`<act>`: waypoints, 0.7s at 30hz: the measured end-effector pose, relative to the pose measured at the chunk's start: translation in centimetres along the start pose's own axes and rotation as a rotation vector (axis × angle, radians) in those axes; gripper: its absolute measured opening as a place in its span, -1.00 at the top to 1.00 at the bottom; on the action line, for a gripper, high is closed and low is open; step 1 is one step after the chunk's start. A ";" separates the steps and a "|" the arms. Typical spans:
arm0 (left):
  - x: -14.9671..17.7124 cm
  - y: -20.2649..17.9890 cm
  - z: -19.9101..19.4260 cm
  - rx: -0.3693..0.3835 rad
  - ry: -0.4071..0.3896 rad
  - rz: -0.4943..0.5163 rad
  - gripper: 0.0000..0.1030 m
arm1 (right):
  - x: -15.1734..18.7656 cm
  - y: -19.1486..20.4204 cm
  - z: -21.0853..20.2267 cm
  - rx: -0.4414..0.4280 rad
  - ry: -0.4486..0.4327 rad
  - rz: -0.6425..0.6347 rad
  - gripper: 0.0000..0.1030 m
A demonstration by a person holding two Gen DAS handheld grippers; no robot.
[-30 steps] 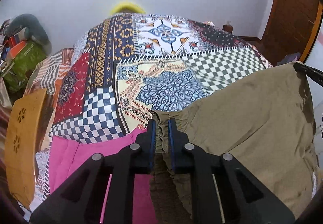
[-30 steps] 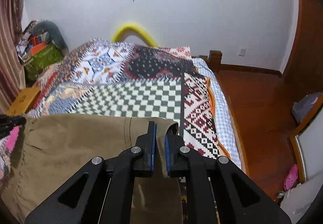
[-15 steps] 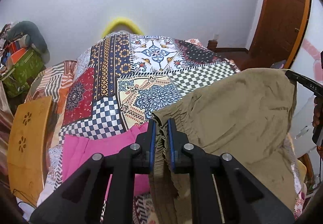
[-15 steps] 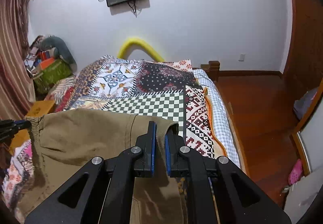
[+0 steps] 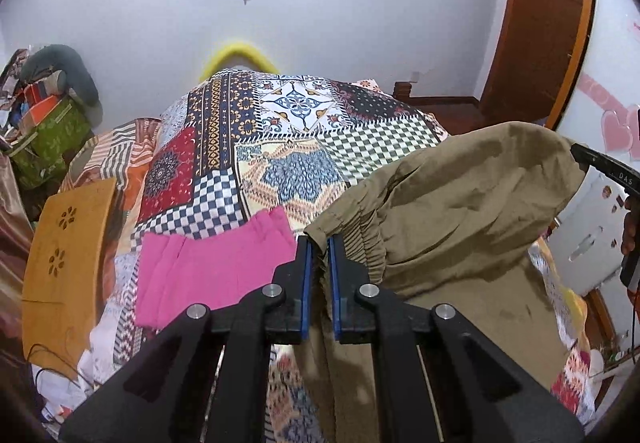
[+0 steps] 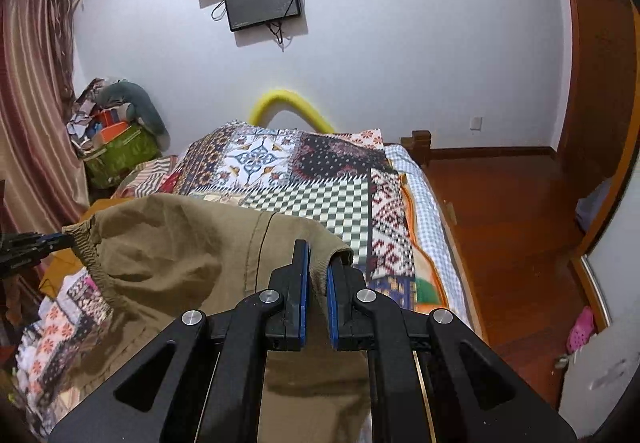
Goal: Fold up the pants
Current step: 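Fold the waistband over onto the pants with the left gripper and release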
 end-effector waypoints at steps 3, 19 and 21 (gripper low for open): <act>1.6 -0.1 -1.2 0.013 0.004 -0.013 0.86 | 1.3 0.0 -1.1 -0.002 0.002 0.017 0.87; 10.4 -0.9 -4.0 0.042 0.068 -0.023 1.00 | 11.1 0.1 -4.8 0.013 0.104 0.076 0.86; 11.5 -0.9 -4.2 0.046 0.080 -0.034 1.00 | 12.5 0.2 -5.2 0.018 0.122 0.077 0.87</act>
Point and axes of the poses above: each gripper's, at about its wrist camera, not at the fingertips, and z roughly the way its jaws point, y to its left, x to its underside, the point moved 5 cm from there along z, roughly the way its jaws point, and after that the axes turned 3 degrees about z, right-handed, at the moved point
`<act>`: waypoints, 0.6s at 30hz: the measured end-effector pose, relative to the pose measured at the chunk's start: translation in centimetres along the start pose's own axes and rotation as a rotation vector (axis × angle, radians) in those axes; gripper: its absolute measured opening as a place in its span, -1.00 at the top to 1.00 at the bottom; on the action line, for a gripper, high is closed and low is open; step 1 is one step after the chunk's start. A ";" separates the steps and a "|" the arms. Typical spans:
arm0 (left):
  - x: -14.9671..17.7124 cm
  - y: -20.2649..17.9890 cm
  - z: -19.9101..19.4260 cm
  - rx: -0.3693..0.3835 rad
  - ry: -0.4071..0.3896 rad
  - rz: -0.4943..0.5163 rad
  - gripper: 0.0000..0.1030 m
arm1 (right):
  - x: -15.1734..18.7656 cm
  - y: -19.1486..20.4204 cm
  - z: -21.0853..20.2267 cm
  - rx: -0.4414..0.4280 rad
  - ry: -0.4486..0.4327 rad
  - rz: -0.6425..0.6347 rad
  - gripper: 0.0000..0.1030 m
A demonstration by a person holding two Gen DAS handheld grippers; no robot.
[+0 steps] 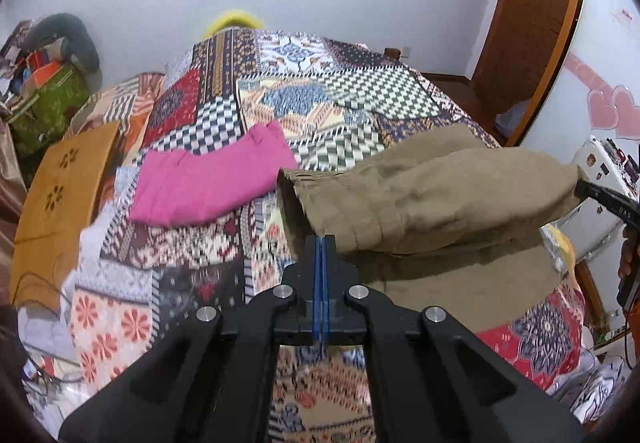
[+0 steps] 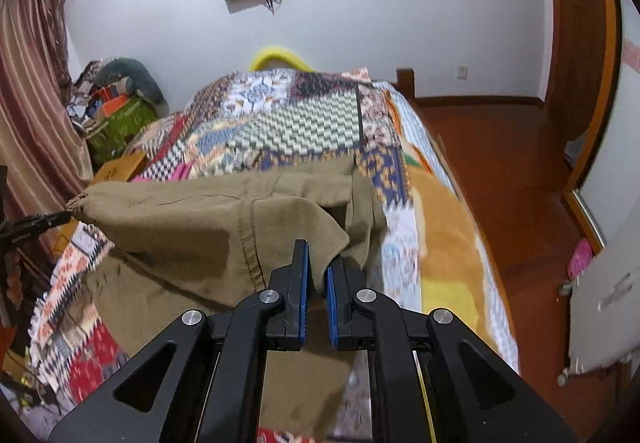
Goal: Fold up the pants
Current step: 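Fold the waistband over onto the pants with the left gripper and release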
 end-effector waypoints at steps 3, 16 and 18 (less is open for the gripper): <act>1.5 0.1 -0.1 0.003 0.027 -0.005 1.00 | 2.1 -0.2 -0.4 0.012 0.024 -0.003 0.87; 3.0 -2.6 -1.2 -0.012 0.056 0.070 0.96 | 7.2 -1.5 -0.4 0.039 0.140 0.011 0.86; 3.1 -3.5 -1.0 -0.009 0.071 0.093 0.89 | 7.4 -1.4 -0.6 0.055 0.146 -0.004 0.86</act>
Point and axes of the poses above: each gripper's, at about its wrist camera, not at the fingertips, and z roughly the way its jaws point, y to its left, x to its underside, the point moved 5 cm from there along z, roughly the way its jaws point, and after that the axes turned 3 degrees about z, right-handed, at the moved point
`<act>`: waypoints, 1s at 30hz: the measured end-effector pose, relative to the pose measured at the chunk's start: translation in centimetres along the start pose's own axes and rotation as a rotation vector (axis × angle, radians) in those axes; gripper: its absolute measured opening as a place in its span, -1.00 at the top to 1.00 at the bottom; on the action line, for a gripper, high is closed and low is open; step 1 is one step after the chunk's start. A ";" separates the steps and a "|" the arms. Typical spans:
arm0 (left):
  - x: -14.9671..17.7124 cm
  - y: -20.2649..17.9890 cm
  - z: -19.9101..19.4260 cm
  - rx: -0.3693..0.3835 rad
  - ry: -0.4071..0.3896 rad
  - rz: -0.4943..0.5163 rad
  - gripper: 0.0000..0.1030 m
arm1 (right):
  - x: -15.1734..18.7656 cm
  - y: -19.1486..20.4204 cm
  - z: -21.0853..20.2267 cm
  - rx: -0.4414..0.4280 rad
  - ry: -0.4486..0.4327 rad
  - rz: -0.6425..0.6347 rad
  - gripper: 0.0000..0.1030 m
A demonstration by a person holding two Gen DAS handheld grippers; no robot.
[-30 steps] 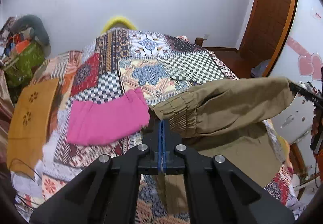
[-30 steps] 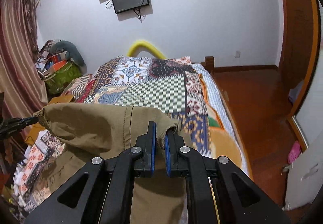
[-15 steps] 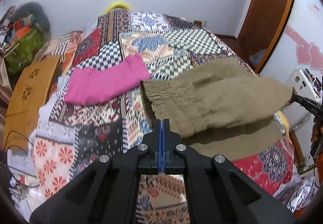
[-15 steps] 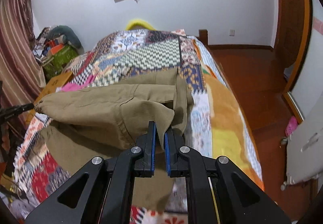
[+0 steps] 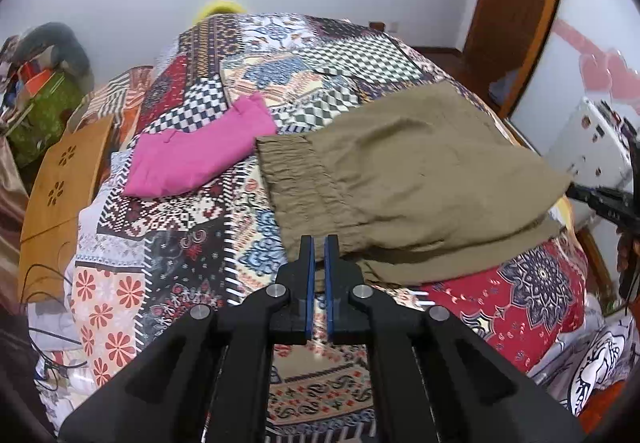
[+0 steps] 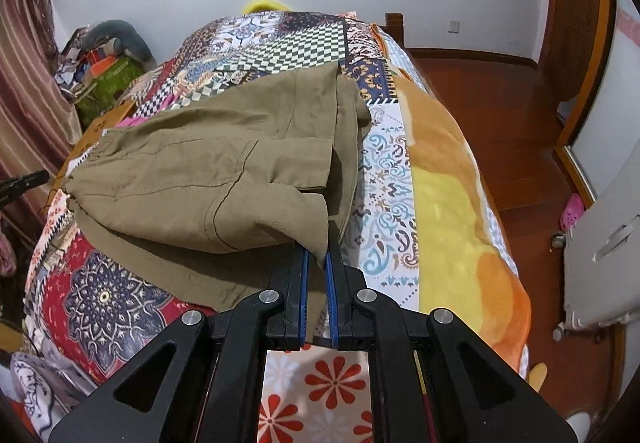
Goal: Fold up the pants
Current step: 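Fold the waistband over onto the pants with the left gripper and release, then smooth the folded pants with the left gripper while the right gripper holds the leg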
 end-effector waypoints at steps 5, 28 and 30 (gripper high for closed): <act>-0.1 -1.8 0.8 -0.031 0.016 0.066 0.50 | 0.2 -0.4 -0.4 0.034 -0.002 -0.015 0.81; 0.7 -2.7 4.6 0.135 0.090 -0.199 -0.29 | 2.0 -0.5 1.6 0.044 0.042 -0.004 0.27; 0.3 -2.2 5.2 0.152 0.100 -0.242 -0.29 | 2.1 -0.5 1.5 0.043 0.043 -0.006 0.27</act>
Point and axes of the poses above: each gripper's, at about its wrist camera, not at the fingertips, and z roughly the way its jaws point, y to its left, x to its underside, the point moved 5 cm from there along z, roughly the way its jaws point, and after that the axes turned 3 degrees about z, right-handed, at the moved point
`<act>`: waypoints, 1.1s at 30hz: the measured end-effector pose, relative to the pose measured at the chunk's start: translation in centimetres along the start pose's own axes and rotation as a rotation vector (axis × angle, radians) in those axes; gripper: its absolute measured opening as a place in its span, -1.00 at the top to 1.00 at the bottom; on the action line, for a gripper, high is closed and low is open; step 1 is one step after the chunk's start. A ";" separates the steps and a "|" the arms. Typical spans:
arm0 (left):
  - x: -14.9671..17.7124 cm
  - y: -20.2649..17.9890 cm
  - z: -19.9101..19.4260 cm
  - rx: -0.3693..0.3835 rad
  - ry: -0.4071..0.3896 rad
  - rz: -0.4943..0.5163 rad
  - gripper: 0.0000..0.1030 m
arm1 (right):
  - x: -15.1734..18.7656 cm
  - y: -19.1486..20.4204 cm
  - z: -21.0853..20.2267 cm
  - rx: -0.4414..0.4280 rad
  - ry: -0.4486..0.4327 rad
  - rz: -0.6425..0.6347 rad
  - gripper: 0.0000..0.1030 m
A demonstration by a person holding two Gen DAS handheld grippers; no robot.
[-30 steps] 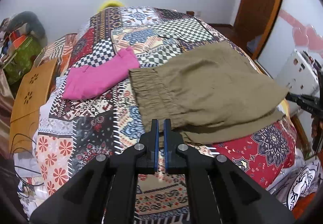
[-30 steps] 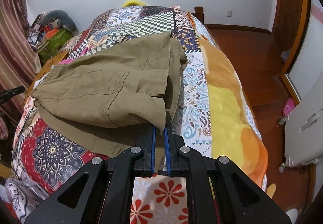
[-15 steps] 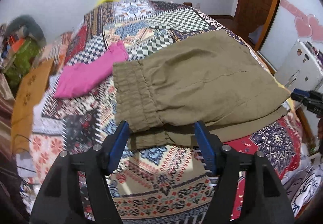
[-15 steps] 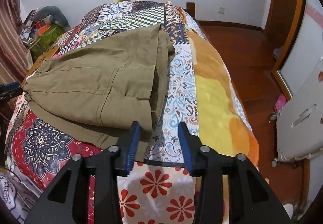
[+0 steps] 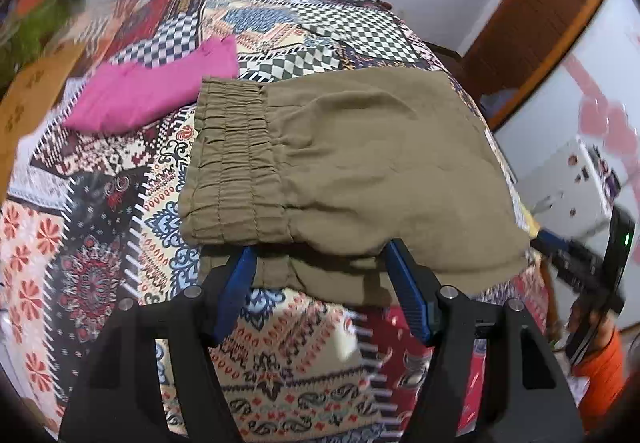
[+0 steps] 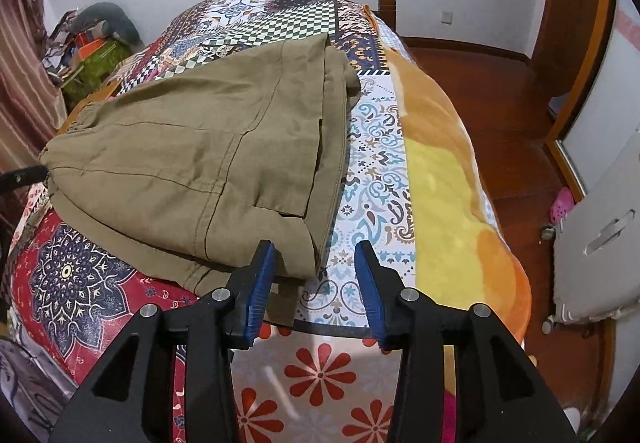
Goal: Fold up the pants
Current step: 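Smooth the folded pants with the left gripper while the right gripper holds the leg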
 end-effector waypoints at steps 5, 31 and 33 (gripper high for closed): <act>-1.0 0.6 1.0 0.041 0.000 -0.080 -0.29 | 0.4 -0.2 0.0 -0.008 0.013 0.006 0.27; -1.4 -0.8 -0.9 0.028 -0.092 0.032 0.81 | 0.1 2.0 -0.6 -0.071 -0.034 -0.041 0.84; -1.0 -0.8 -1.2 0.026 -0.089 0.041 0.81 | 0.2 2.0 -1.2 -0.068 -0.044 -0.038 0.85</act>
Point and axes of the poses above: each gripper's, at about its wrist camera, not at the fingertips, and z roughly the way its jaws point, y to its left, x to its underside, the point moved 5 cm from there along z, roughly the way its jaws point, and after that the axes turned 3 degrees about z, right-handed, at the moved point
